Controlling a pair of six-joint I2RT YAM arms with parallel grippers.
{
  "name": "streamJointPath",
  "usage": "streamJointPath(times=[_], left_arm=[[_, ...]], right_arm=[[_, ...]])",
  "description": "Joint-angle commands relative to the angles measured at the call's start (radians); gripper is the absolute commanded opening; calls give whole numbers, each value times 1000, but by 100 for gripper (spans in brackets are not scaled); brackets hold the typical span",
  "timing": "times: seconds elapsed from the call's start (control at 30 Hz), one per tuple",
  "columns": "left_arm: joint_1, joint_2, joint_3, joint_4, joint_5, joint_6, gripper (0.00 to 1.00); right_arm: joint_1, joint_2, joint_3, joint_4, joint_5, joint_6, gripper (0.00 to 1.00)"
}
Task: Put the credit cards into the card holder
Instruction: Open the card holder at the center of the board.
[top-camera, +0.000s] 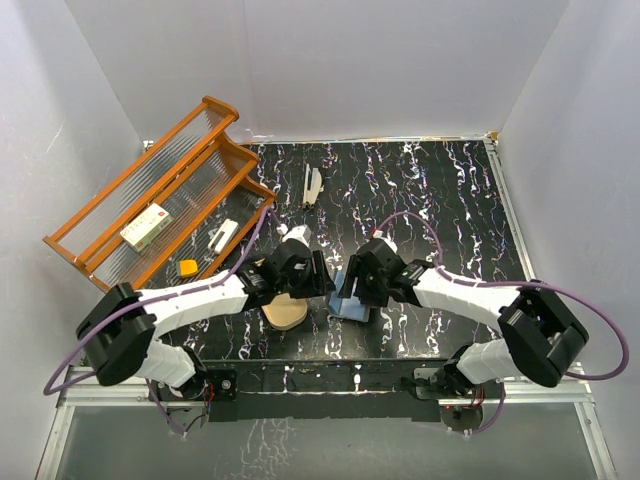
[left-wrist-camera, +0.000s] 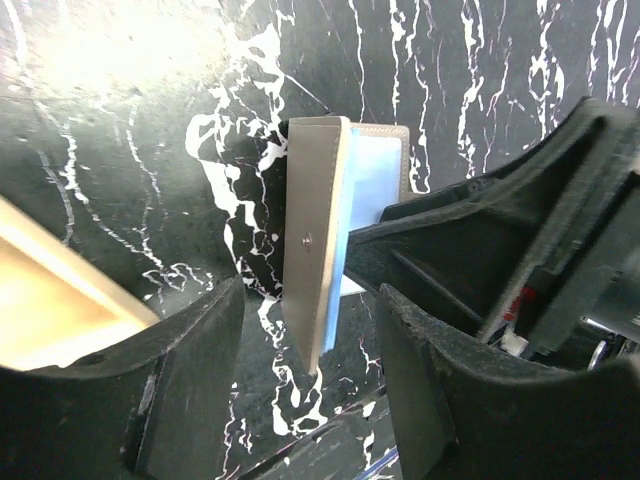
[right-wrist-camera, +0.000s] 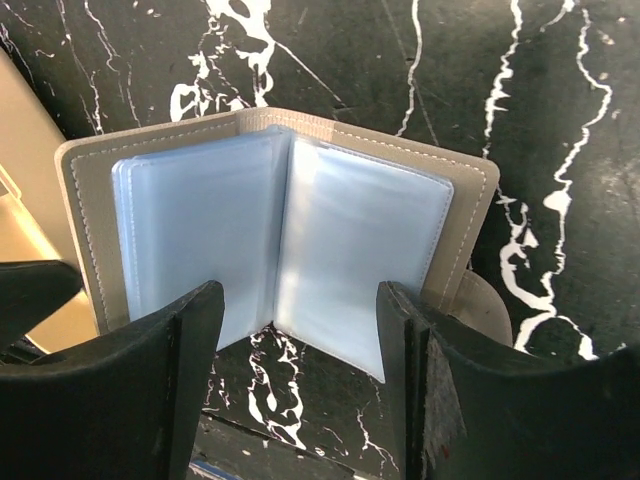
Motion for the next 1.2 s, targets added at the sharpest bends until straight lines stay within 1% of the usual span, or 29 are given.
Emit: streamJointPath(times=[0.0, 0.1, 0.23, 0.3, 0.37, 0.47, 0.53, 0.7, 0.9, 0.93, 1.07, 1.13, 1.17], left_arm=[[-3, -140, 51, -140, -124, 40, 54], [9, -196, 65, -229, -165, 60, 54], [45, -258, 73, -325, -174, 79, 52], [60, -277, 54, -311, -134, 89, 51], [66, -275, 31, -250, -51, 102, 51], [67, -235, 17, -158, 45, 121, 50], [67, -194, 19, -127, 81, 135, 50], [71, -84, 63, -141, 84, 173, 50], [72, -15, 86, -164, 48, 206, 47], [73, -8, 86, -167, 46, 208, 44], [73, 4, 68, -142, 72, 194, 24], [72, 1, 53, -114, 100, 169, 13], [73, -2, 39, -96, 114, 143, 10]], right_arm=[[24, 18, 70, 0, 67, 25, 61], [29, 15, 80, 6, 78, 39, 61], [31, 26, 109, -4, 89, 46, 61], [33, 35, 121, -5, 92, 51, 62], [35, 47, 126, 5, 92, 58, 62], [35, 71, 131, 24, 81, 68, 62], [35, 86, 134, 32, 77, 75, 62], [36, 98, 142, 33, 87, 80, 62], [36, 89, 134, 37, 95, 77, 61], [36, 87, 131, 43, 92, 74, 61], [36, 86, 125, 40, 93, 64, 61], [35, 81, 123, 34, 99, 56, 62], [34, 76, 120, 32, 104, 54, 62]])
